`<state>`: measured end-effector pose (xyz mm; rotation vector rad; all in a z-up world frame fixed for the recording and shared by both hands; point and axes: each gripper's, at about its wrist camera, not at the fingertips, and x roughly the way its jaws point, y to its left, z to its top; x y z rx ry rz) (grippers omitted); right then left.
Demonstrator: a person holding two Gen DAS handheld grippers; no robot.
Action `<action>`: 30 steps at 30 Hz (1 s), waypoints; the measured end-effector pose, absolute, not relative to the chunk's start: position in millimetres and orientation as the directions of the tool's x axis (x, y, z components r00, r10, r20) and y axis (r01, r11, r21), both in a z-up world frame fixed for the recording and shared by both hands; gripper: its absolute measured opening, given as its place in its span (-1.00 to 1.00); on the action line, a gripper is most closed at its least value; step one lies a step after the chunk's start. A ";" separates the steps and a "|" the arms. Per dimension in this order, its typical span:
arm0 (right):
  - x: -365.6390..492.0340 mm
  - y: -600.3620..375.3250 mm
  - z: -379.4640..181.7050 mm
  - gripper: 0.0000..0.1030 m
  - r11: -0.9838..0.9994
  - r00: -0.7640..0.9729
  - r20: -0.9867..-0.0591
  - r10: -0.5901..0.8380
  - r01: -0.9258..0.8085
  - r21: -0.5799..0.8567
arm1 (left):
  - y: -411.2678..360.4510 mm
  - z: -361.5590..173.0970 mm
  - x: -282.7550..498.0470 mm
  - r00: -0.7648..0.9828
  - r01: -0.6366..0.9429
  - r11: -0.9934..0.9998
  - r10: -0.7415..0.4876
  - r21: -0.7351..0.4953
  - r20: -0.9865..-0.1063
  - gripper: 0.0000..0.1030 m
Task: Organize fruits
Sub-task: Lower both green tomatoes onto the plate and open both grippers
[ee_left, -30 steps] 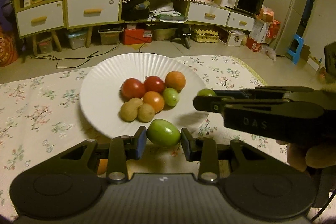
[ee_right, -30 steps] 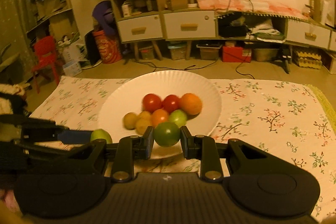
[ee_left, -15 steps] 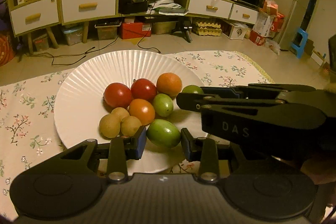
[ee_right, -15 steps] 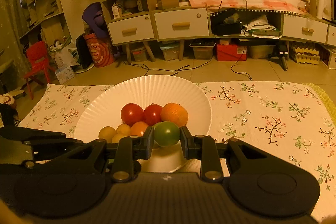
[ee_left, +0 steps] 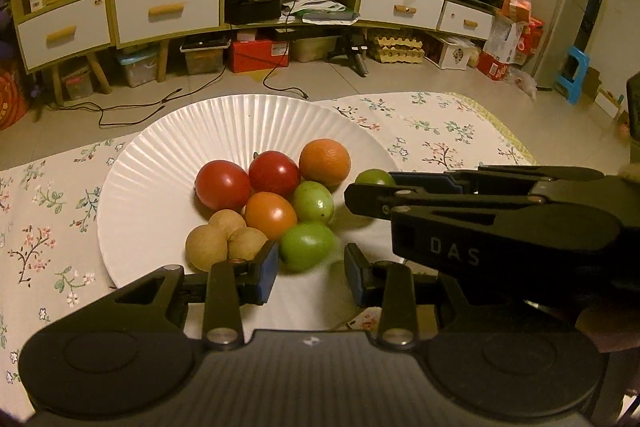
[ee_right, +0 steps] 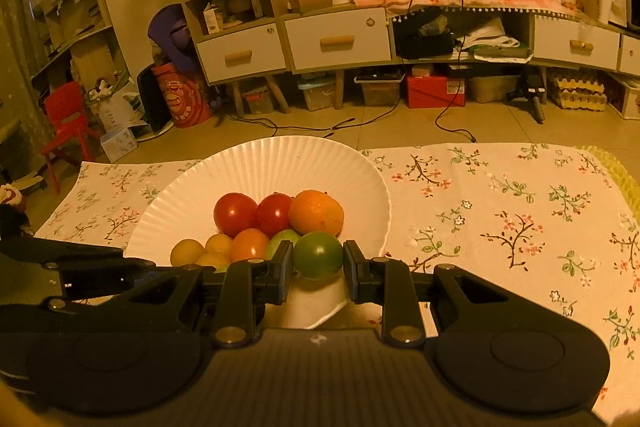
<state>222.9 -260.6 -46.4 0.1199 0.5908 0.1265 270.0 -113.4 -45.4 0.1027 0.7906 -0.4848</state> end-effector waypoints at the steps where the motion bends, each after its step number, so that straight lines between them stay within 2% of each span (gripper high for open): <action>1: 222.8 -260.4 -46.1 -0.53 0.985 0.823 -0.547 0.153 -0.085 0.149 | -113.3 -45.1 269.3 0.602 0.457 0.885 -0.380 -0.087 -0.702 -0.38; 4: 222.1 -260.3 -45.4 -0.48 0.984 0.822 -0.548 0.157 -0.085 0.155 | -114.2 -43.7 266.9 0.601 0.472 0.878 -0.389 -0.082 -0.698 -0.31; 8: 220.0 -258.8 -42.2 -0.45 0.983 0.823 -0.543 0.164 -0.091 0.160 | -114.7 -40.8 262.5 0.608 0.483 0.873 -0.387 -0.064 -0.694 -0.11; 13: 215.9 -256.2 -37.6 -0.20 0.983 0.825 -0.540 0.166 -0.093 0.160 | -112.6 -34.1 254.9 0.618 0.492 0.869 -0.385 -0.045 -0.685 0.10; 15: 213.5 -254.1 -34.7 0.00 0.984 0.825 -0.542 0.159 -0.087 0.157 | -110.3 -31.2 251.2 0.620 0.494 0.868 -0.386 -0.042 -0.684 0.20; 19: 208.3 -250.0 -27.7 0.11 0.984 0.825 -0.542 0.159 -0.087 0.157 | -103.7 -27.1 243.0 0.624 0.496 0.867 -0.389 -0.041 -0.678 0.38; 24: 199.5 -242.4 -20.0 0.39 0.983 0.829 -0.537 0.160 -0.086 0.160 | -93.4 -24.8 233.4 0.620 0.492 0.869 -0.387 -0.047 -0.683 0.51; 30: 189.1 -231.5 -17.9 0.47 0.986 0.818 -0.554 0.154 -0.092 0.137 | -79.0 -23.6 220.4 0.619 0.482 0.875 -0.381 -0.050 -0.687 0.66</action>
